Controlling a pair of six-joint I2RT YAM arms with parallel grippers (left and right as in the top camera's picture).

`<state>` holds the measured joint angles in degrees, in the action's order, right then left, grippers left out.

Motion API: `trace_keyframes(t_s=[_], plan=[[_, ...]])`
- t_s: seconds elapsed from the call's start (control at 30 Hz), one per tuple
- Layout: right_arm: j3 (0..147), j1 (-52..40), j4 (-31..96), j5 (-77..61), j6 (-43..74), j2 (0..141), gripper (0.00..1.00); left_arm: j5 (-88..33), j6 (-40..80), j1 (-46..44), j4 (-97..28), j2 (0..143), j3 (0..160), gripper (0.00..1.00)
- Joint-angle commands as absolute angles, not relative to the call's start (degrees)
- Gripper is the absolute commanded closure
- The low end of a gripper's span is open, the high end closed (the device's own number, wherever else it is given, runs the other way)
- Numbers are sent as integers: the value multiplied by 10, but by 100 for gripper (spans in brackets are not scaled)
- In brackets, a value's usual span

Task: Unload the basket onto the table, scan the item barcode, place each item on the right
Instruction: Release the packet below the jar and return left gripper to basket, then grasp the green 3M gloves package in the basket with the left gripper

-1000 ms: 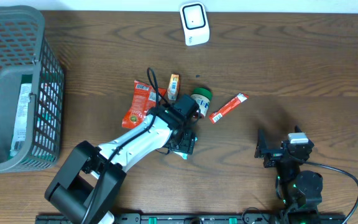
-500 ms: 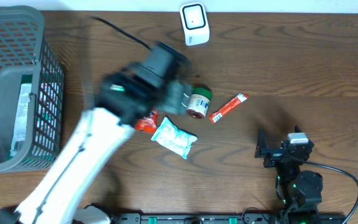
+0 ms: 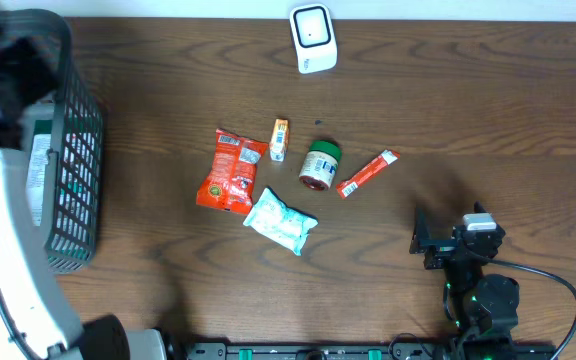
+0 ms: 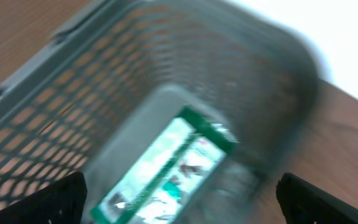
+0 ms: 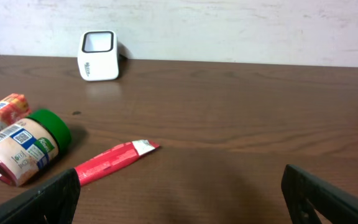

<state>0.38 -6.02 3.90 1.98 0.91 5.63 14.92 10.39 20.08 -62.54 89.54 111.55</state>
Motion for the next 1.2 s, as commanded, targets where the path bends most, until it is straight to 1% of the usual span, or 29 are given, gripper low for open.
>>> trace_keyframes(t_s=[0.0,0.1,0.23,0.47,0.63,0.8,1.07,1.1,1.13,1.17], plan=[[3,-57,41,25,17,56,1,87,94,273,-628,945,1119,2],[3,-57,41,25,17,55,1,46,75,315,-629,1001,1106,2],[3,-57,41,25,17,55,1,19,40,345,-643,1086,1105,2],[3,-57,41,25,17,55,1,13,5,350,-682,1207,1105,2],[3,-57,41,25,17,55,1,-67,-56,350,-701,1278,1105,2],[3,-57,41,25,17,56,1,-69,-60,351,-704,1323,1105,2],[3,-57,41,25,17,55,1,-69,-59,351,-691,1346,1074,1],[3,-57,41,25,17,56,1,-69,-59,351,-691,1346,1072,4],[3,-57,41,25,17,56,1,-69,-56,351,-691,1346,1073,13],[3,-57,41,25,17,55,1,-69,-51,351,-692,1346,1073,25]])
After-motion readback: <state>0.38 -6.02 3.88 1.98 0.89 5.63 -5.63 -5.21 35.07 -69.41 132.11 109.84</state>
